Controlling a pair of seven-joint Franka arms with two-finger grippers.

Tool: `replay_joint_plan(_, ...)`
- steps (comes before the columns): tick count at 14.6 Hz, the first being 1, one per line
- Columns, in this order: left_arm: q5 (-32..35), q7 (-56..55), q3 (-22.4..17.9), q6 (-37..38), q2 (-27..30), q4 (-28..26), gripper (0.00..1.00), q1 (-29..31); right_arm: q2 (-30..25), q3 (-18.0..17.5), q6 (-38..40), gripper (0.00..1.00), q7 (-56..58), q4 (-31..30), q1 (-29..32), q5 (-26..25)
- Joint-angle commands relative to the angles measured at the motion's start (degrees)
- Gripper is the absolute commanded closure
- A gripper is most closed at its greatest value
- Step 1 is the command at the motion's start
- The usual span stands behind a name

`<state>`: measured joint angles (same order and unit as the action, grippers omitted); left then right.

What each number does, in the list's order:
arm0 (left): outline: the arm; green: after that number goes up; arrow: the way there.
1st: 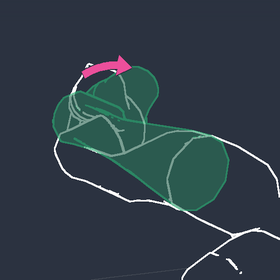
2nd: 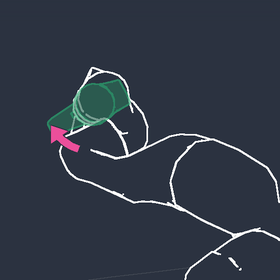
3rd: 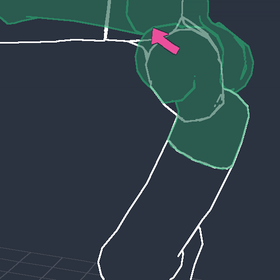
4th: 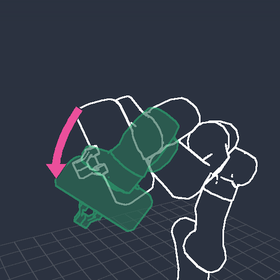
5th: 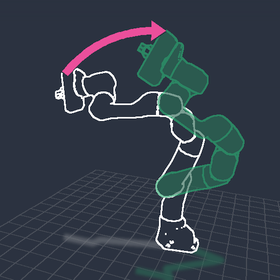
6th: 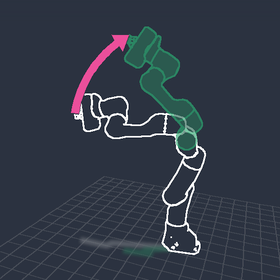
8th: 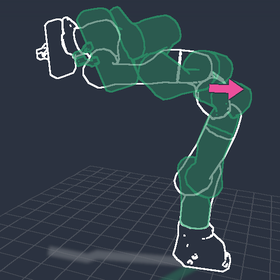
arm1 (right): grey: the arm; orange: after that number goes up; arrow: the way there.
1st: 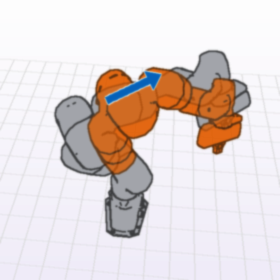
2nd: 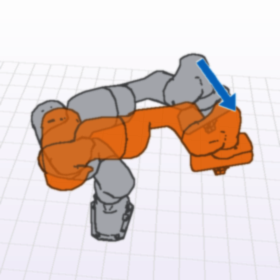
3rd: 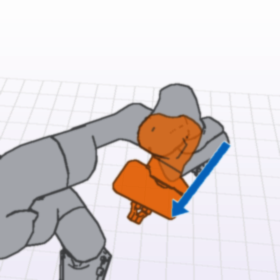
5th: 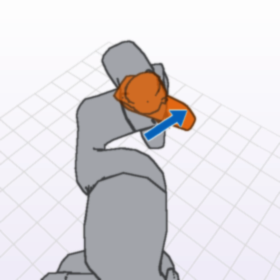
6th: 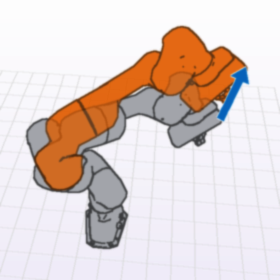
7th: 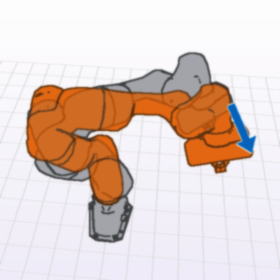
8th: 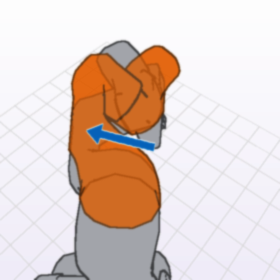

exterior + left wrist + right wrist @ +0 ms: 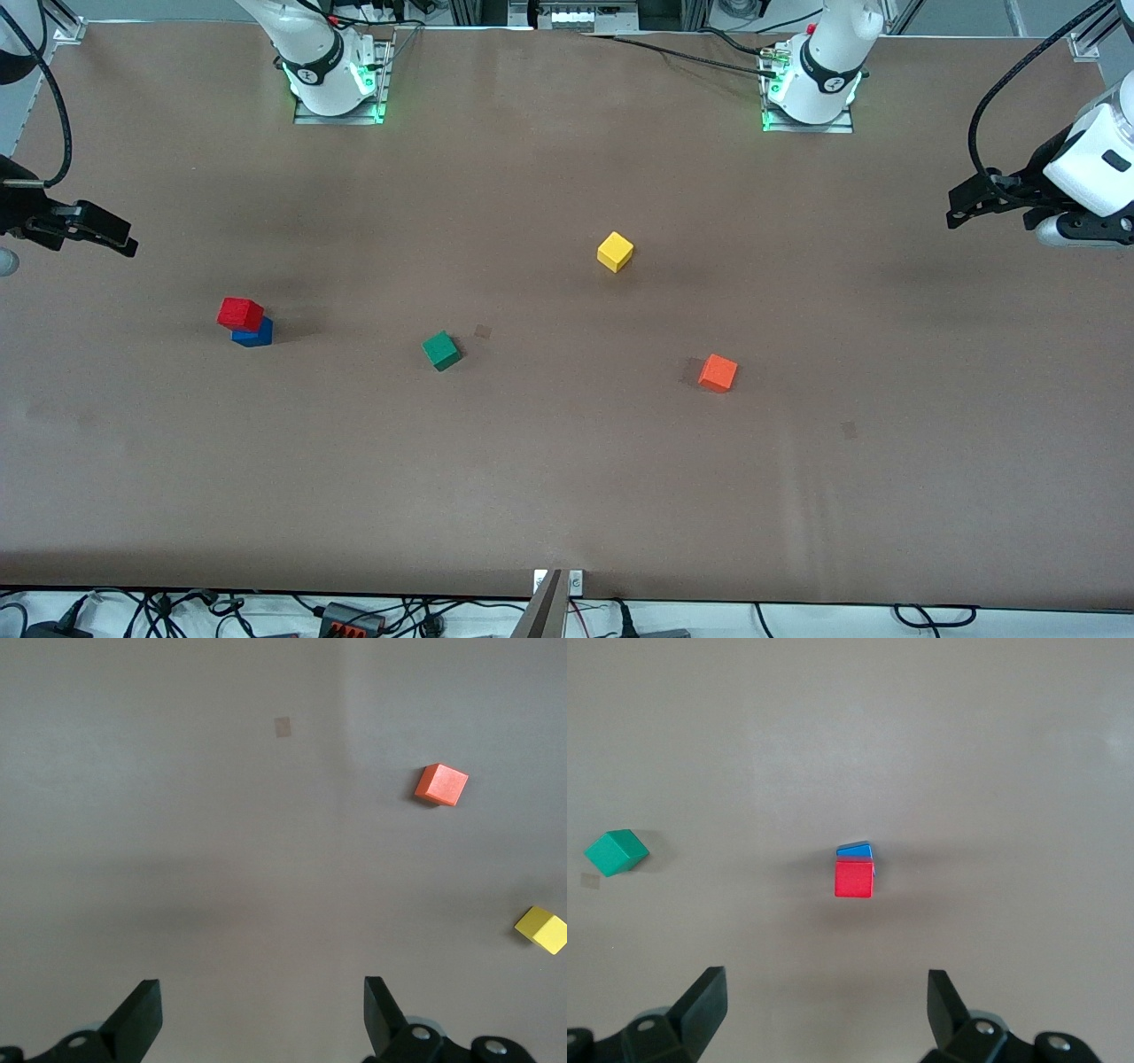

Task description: Pass red block to right arm, stack on blue

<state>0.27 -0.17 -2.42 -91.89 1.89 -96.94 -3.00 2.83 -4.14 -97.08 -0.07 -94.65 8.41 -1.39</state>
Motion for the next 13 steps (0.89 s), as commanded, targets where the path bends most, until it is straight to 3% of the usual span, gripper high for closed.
replay_joint_plan(1,1.05,-0.80,0.14,1.27,-0.39,1.40,0.00,-0.07,1.12,-1.13,1.19,0.00,0.77,1.40,0.29,-0.19)
replay_joint_plan(13,1.05,-0.80,0.14,1.36,-0.39,1.40,0.00,0.02,1.39,2.12,1.19,0.00,0.77,1.40,-3.58,-0.80)
